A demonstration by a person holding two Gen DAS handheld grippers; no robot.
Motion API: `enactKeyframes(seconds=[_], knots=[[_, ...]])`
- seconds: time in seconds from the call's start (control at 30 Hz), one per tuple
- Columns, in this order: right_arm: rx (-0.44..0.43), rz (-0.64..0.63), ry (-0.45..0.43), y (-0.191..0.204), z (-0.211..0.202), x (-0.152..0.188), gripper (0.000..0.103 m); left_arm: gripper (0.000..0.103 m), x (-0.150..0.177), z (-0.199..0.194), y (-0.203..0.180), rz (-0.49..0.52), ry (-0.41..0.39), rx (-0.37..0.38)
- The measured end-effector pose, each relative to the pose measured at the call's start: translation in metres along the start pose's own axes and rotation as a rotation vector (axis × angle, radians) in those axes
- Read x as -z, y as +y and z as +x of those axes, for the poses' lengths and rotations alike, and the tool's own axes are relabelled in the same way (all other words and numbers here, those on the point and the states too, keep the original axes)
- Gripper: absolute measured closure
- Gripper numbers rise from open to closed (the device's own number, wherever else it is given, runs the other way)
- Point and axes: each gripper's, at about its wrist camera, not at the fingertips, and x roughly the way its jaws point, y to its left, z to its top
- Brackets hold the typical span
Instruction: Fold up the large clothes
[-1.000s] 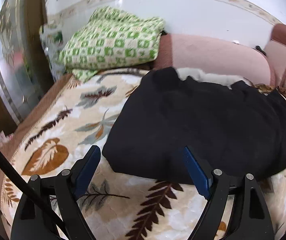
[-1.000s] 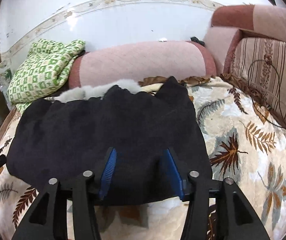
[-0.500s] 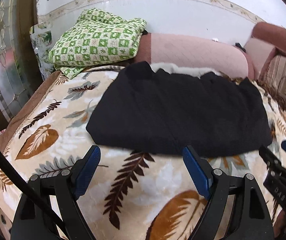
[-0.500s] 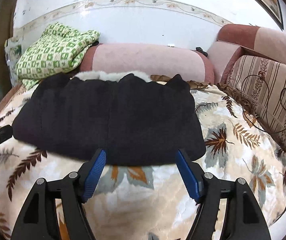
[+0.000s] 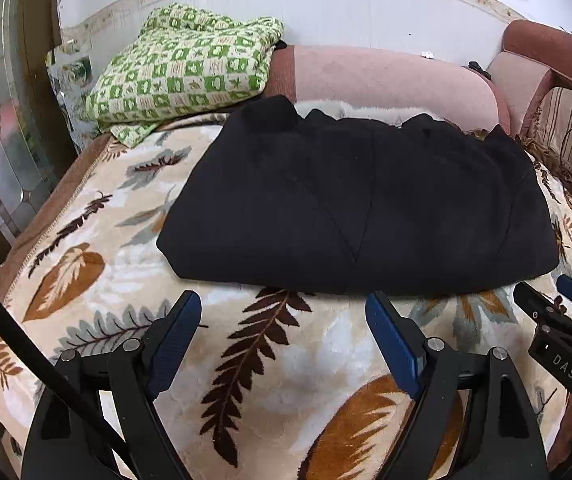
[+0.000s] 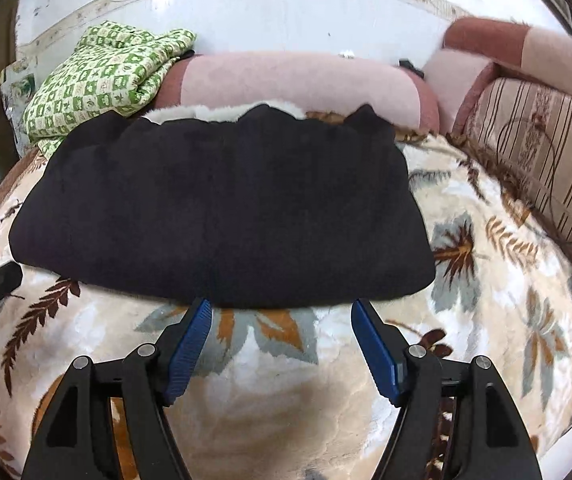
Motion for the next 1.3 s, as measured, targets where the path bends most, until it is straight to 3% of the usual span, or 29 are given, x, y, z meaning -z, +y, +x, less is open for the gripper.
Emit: enactKeyframes(seconds=[0.57, 0.73, 0.9, 1.07, 1.3], knots=[[0.002, 0.008, 0.013, 0.001, 0.002, 0.002, 0.027, 0.019, 0.002, 0.004, 0.002, -0.006, 0.018, 0.032], [0.007, 0.010, 0.005, 0.001, 0.001, 0.001, 0.026, 0.019, 0.001, 0.000, 0.004, -0.018, -0.013, 0.035], [0.025, -0.038, -0.039, 0.010, -0.007, 0.001, 0.026, 0.019, -0.004, -0.023, 0.007, -0.032, -0.149, -0.023], [0.050, -0.087, -0.119, 0.019, -0.022, 0.001, 0.025, 0.011, -0.010, -0.061, 0.019, -0.087, -0.315, -0.114], [0.031, -0.016, -0.161, 0.013, -0.056, -0.002, 0.023, 0.003, -0.005, -0.119, 0.034, -0.124, -0.487, -0.142]])
